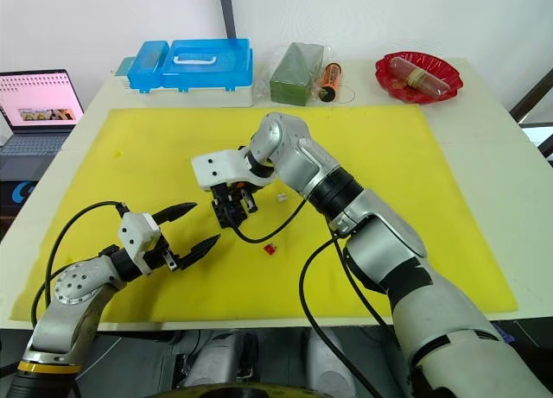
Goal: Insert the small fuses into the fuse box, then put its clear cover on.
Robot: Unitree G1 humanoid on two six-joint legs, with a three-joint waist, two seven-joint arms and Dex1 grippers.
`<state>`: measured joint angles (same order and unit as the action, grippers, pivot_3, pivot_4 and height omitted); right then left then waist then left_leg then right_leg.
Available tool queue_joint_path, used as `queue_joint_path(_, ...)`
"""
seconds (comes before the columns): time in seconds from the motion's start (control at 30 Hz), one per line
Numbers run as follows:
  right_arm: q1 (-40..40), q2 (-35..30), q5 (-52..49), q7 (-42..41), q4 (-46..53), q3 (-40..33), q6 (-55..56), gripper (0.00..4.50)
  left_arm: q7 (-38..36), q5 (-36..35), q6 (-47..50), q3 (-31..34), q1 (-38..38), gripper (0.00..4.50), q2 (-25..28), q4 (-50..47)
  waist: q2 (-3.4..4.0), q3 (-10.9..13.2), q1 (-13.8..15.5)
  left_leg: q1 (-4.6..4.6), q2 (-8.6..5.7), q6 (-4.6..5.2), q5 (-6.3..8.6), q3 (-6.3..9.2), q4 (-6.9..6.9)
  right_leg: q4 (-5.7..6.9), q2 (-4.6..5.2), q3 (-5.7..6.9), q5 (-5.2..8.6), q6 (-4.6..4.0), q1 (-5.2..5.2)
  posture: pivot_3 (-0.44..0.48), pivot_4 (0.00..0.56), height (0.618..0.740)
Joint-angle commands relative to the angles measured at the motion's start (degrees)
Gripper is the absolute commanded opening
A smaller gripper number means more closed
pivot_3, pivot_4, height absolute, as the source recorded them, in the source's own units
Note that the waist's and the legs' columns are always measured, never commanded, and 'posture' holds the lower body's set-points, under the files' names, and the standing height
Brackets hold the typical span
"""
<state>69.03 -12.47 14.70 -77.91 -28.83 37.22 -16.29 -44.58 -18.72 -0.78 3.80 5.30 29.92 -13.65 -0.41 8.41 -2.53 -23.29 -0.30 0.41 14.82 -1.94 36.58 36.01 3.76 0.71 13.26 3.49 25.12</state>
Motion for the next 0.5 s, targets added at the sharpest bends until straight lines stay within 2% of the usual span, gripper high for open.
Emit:
queue_joint_path(0.03,-1.95,-0.59,2.75,0.24,-3.46,2.27,0.44,0.04,0.39,-0.21,-1.34,1.17,-0.35,4.50,0.02,-1.62,0.00,-0.02,0.00,0.03,0.00,0.00,0.00,0.00,0.00,0.00,0.00,0.00,0.00,0.00,-0.02,0.000,0.150,0.740)
queue_joint_path(0.5,-2.48,-0.65,2.53,-0.41,-4.03,1.43,0.71,0.04,0.26,-0.15,-1.51,0.89,-1.22,4.50,-0.04,-0.76,0.00,-0.04,0.02,0.15,0.00,0.00,0.00,0.00,0.00,0.01,0.00,0.00,0.01,-0.01,-0.15,0.000,0.150,0.740)
